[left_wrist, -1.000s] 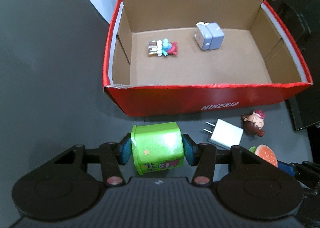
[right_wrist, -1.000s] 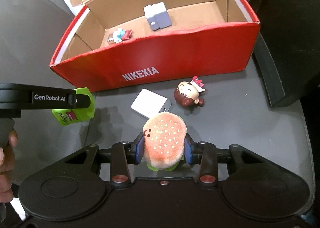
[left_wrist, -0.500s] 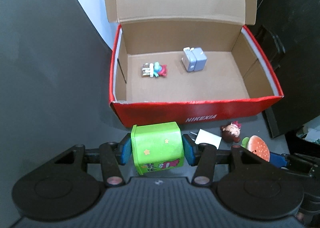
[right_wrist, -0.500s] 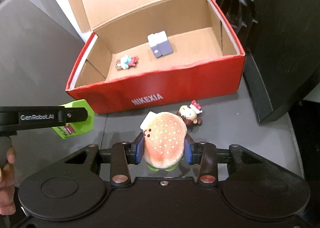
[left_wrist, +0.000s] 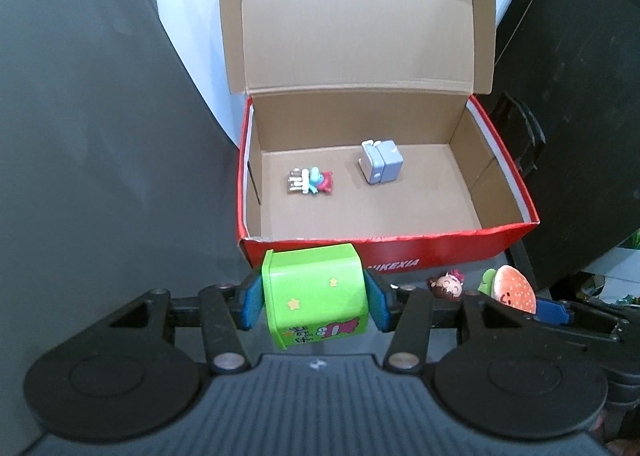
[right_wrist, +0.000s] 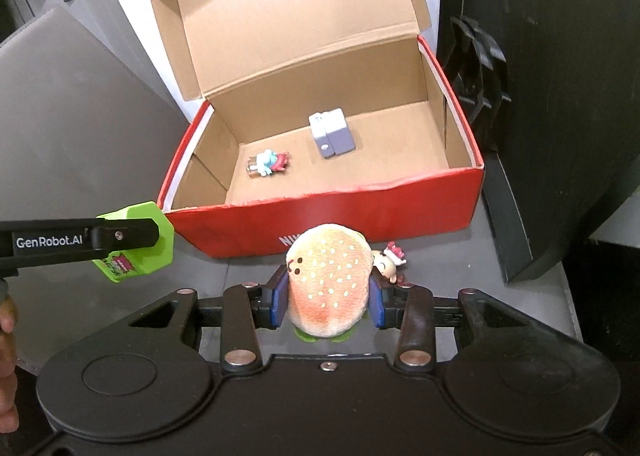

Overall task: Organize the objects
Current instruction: 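Carry the green cube and plush hamburger with both grippers into the shoebox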

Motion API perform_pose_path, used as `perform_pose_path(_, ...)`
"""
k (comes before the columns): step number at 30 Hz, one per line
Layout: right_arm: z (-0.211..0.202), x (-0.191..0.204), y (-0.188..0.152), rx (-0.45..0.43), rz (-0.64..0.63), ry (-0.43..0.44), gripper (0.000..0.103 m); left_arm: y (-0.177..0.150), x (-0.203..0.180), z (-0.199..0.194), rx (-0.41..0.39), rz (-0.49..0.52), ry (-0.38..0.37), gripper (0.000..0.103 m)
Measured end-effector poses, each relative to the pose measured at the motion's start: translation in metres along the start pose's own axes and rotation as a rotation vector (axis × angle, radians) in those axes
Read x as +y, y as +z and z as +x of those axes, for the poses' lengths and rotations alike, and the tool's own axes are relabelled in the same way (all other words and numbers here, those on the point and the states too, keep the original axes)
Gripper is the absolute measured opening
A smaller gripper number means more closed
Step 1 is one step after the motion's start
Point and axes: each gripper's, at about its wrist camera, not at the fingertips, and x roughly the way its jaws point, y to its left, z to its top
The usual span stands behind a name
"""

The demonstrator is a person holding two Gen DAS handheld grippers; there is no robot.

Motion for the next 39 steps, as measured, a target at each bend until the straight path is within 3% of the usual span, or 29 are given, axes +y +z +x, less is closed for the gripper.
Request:
perform_pose_path(23, -0.023, -0.014, 0.021, -0.106, 0.004, 0.004, 0.039, 0.016, -0.009, -0.024, -0.129, 0.072, -0.013, 0.051)
perform_pose_path(39, -0.017, -0.033, 0.041, -0.128, -0.009, -0.039, 0.039, 0.04, -0.017, -0.013, -0.151, 0.127, -0.038, 0.051)
